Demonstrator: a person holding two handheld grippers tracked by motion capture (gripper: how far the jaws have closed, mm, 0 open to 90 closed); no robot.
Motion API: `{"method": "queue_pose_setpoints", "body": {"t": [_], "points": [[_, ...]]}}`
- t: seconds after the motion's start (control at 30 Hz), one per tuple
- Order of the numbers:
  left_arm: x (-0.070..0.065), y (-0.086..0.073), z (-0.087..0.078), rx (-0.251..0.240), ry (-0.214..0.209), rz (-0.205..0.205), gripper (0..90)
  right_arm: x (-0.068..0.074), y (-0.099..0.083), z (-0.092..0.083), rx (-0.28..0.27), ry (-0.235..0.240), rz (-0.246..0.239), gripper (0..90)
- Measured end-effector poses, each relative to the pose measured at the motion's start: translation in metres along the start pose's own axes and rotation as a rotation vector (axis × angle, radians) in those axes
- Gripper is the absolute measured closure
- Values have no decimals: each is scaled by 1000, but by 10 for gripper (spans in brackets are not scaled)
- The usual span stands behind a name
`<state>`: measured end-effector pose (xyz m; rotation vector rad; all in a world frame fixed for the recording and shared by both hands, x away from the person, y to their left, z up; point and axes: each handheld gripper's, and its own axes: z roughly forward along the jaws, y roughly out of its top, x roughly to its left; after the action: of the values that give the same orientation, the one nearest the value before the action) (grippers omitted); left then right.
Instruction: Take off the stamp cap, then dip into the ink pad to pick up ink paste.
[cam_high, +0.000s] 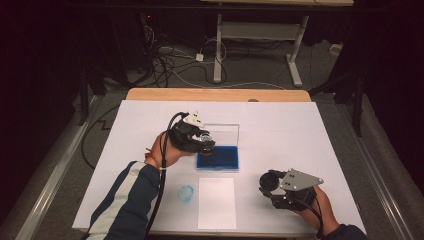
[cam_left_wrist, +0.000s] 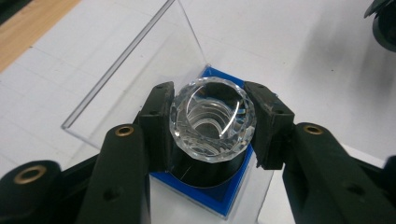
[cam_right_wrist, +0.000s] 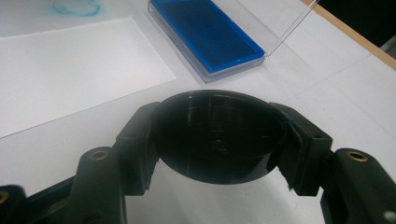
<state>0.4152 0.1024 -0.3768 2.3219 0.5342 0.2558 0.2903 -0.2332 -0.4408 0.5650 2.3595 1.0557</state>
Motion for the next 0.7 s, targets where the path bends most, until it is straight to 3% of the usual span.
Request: {"method": "queue_pose_setpoints", "body": {"t": [0.23,0.37,0.5,0.6,0.7], "points": [[-2,-1,-8,3,18,15,543,-1,-1,0,0,2,6,384],[-5,-1,-13,-8,16,1,543,-1,1,0,-8,7,-3,384],[-9,1,-21,5,14,24,543,-3,0,0,-8,12,-6,384],[-12,2,-26,-12,19,32,543,-5,0,-1,-20,11,-2,384],[-19,2,-27,-31,28,14,543,-3,-1,-1,-13,14,-6,384]]}}
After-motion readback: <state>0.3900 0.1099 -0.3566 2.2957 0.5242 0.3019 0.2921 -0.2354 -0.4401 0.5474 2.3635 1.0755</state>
